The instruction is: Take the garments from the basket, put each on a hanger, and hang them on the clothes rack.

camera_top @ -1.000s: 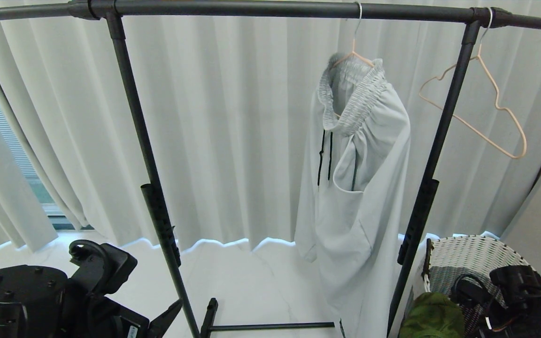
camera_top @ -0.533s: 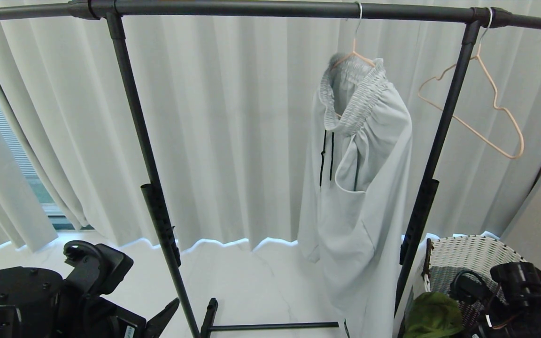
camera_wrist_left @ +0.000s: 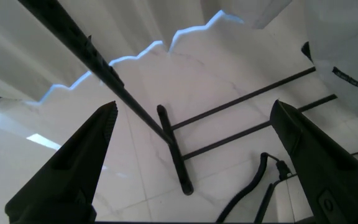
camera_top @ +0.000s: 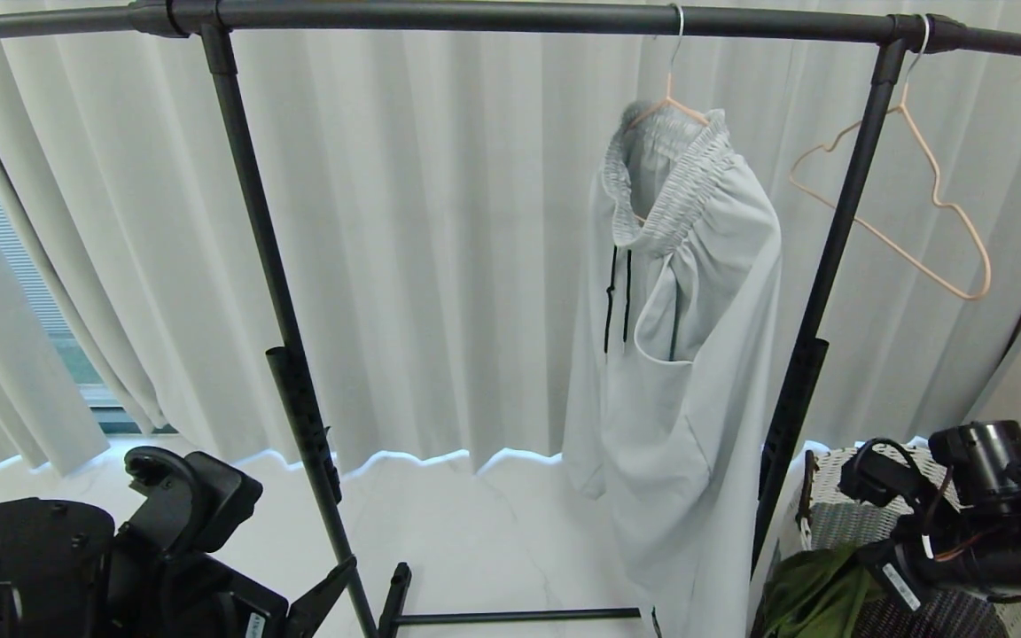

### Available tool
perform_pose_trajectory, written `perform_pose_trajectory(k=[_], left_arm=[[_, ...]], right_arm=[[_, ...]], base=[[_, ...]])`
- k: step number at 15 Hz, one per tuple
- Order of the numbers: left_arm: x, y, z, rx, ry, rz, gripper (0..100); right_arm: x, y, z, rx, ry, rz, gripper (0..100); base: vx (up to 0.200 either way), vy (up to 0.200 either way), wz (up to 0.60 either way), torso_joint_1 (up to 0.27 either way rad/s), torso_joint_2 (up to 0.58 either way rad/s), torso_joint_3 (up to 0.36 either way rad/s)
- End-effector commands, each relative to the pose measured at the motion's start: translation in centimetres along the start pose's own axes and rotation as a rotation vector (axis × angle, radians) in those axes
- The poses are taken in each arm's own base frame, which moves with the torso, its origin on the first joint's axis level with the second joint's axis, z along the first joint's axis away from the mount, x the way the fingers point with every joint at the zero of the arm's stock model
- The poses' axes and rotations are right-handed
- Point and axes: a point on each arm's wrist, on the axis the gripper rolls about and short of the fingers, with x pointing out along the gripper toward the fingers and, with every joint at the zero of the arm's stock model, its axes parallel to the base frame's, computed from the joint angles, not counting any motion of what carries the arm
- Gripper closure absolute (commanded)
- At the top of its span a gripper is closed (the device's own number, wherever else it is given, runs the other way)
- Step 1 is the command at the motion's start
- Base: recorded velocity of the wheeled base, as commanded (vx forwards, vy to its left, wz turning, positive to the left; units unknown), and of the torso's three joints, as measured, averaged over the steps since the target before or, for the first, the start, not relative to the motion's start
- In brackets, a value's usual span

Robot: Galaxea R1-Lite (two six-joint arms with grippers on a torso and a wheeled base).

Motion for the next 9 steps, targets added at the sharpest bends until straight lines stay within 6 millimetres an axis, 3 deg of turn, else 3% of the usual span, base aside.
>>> perform_pose_trajectory(k=[1,6,9], left_arm=[[-0.1,-0.2,1.0,0.003,-0.039,-0.015,0],[-0.7,-0.6,1.4,0.014,-0.081,-0.040,0],[-1.2,-0.6,1.6,0.048,-0.109,-0.044,0]], right_arm=[[-6.1,0.1,5.3,-0.004,-0.171,-0.015,100],[-14.0,1.1,9.2,-0.027,-0.300,0.018,100],[-17.5,2.0,11.1,-0.049,-0.377,0.047,100]], base=[[0.000,0.000,0.00,0.000,0.00,0.000],[0.000,0.000,0.00,0.000,0.00,0.000],[0.000,0.000,0.00,0.000,0.00,0.000]])
